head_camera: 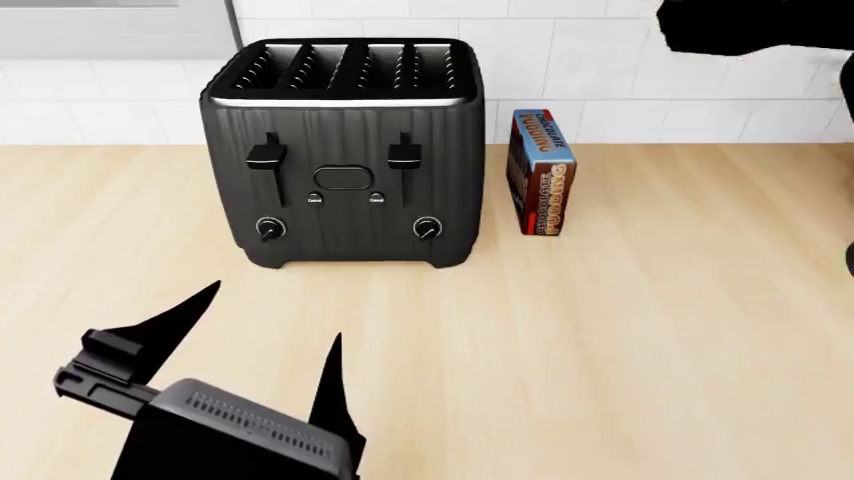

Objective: Pick the boxed food and honey bottle from the counter and place them in the cabinets closest to them.

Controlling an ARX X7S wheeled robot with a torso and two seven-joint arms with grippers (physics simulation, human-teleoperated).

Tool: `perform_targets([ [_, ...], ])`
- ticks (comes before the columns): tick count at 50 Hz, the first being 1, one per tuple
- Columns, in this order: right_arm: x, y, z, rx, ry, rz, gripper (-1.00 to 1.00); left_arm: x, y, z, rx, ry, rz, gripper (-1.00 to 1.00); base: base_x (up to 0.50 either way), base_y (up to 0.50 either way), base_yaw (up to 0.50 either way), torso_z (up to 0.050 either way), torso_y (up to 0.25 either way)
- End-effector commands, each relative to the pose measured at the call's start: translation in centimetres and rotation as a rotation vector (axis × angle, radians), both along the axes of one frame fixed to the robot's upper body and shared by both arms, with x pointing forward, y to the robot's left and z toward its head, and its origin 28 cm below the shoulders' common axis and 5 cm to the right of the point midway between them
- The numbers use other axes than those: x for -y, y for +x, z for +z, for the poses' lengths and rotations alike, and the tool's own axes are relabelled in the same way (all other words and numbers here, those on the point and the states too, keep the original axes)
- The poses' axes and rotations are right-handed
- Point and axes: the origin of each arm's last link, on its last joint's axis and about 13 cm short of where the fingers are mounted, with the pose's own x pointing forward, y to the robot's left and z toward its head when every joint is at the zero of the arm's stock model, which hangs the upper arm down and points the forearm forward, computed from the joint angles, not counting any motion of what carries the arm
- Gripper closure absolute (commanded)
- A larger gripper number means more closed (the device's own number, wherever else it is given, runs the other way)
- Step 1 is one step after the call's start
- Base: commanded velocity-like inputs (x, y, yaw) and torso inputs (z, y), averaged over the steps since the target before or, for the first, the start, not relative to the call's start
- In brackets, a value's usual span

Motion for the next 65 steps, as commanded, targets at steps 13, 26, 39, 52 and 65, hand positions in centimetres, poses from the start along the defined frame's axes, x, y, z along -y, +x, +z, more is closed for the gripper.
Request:
perform_targets([
  [13, -1.7, -2.7, 7.1, 0.266, 0.036, 0.003, 1.0, 0.1, -0.1, -0.1, -0.002, -0.007, -0.011, -1.0, 0.0, 0.0, 0.0, 0.0, 0.001],
  [26, -3.9, -0.2, 10.5, 0.322, 0.013, -0.006, 1.0, 0.2, 0.0, -0.5, -0.013, -0.016, -0.008, -1.0, 0.0, 0.0, 0.0, 0.0, 0.0],
  [39, -3.7, 5.7, 11.7, 0.281, -0.053, -0.102, 1.0, 0.1, -0.6, -0.3, -0.005, -0.03, -0.017, -1.0, 0.0, 0.0, 0.0, 0.0, 0.0],
  [52, -4.0, 14.9, 12.2, 0.001, -0.079, -0.171, 1.0, 0.3, -0.8, -0.2, -0.016, -0.013, -0.015, -1.0, 0.0, 0.0, 0.0, 0.0, 0.001],
  [65, -3.4, 18.6, 11.6, -0.122, -0.066, -0.151, 1.0, 0.4, -0.8, -0.1, -0.018, -0.005, -0.02, -1.0, 0.0, 0.0, 0.0, 0.0, 0.0],
])
